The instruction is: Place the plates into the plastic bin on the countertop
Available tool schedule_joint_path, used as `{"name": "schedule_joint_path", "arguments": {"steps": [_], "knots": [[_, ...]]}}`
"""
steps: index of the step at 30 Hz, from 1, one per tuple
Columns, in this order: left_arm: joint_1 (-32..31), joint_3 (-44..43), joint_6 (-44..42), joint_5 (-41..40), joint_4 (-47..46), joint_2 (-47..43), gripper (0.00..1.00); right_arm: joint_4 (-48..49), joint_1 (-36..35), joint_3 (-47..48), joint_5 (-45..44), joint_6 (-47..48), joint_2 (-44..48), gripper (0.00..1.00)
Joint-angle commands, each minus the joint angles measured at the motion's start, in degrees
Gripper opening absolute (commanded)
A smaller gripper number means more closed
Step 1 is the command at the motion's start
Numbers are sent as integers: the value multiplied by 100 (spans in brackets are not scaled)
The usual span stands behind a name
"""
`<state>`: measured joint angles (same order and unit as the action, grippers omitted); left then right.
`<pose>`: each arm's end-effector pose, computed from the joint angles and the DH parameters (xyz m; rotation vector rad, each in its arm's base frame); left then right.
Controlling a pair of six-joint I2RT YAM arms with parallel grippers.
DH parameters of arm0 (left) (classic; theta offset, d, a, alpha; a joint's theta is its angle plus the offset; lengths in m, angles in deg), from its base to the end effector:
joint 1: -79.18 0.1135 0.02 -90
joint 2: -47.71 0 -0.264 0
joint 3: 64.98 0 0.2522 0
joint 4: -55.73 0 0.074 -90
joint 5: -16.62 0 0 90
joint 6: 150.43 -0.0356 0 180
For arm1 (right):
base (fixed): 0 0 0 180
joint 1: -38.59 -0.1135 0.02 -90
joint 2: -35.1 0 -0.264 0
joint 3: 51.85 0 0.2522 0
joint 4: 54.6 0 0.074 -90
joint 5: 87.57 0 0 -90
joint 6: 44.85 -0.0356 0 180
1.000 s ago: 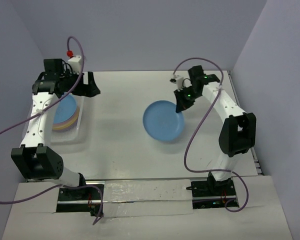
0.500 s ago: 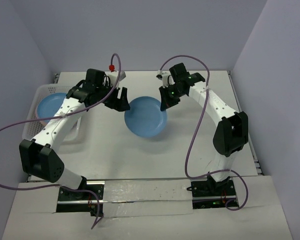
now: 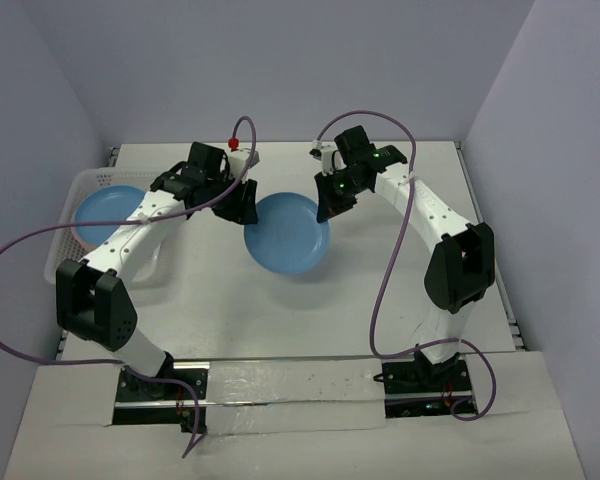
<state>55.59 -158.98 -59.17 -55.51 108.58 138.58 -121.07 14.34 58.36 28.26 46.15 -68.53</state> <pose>0.3123 -0.1483 0.3089 0.6157 2.3869 -0.5720 0.3455 0.1727 0.3072 -0.7317 2.5259 0.7318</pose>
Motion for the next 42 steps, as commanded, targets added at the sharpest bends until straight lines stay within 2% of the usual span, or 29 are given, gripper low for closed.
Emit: {"name": "schedule_joint_path", "arguments": {"steps": [1,4,5,6,8,10,12,13,15,17,18,20,24,27,31,37,40,41,42], "knots": [[-40,-27,59,-93,-183,35,41,103,-36,304,194,-92,220,0],[-24,-10,68,-8,-191,19,20,87,-36,328,202,-92,221,0],[-22,-3,85,15,-185,6,6,85,-36,337,191,-92,215,8],[-12,0,93,44,-172,-5,0,85,-36,350,191,-92,212,15],[49,0,85,199,-121,-44,0,77,-36,366,194,-92,230,39],[229,-32,89,339,-76,-111,0,72,-31,380,176,-234,252,56],[573,-132,39,519,77,-159,0,56,-29,411,146,-285,299,86],[804,-203,-5,600,220,-177,0,48,-17,431,122,-285,349,96],[1261,-341,-110,745,342,-208,0,34,32,447,160,-275,422,99],[2153,-623,-383,851,660,-236,0,62,139,425,267,-275,563,100],[2241,-661,-464,847,685,-226,0,80,198,404,288,-265,618,100],[3231,-1127,-731,686,960,-174,0,115,380,296,343,-234,723,100],[4755,-2184,-1088,392,1345,215,0,160,651,-8,344,-166,797,100],[5503,-2703,-1259,266,1616,760,0,216,829,-153,335,-167,813,100],[5785,-2891,-1441,12,1560,1255,0,320,972,-239,334,-162,836,100],[5787,-2550,-1435,73,1293,1525,4,349,1045,-292,283,22,809,100],[5787,-2535,-1471,138,1352,1731,20,349,1054,-319,256,31,822,100],[5787,-2552,-1474,126,1379,1732,34,346,1057,-319,247,31,833,100],[5789,-2571,-1480,103,1391,1732,53,340,1063,-321,230,31,847,100]]}}
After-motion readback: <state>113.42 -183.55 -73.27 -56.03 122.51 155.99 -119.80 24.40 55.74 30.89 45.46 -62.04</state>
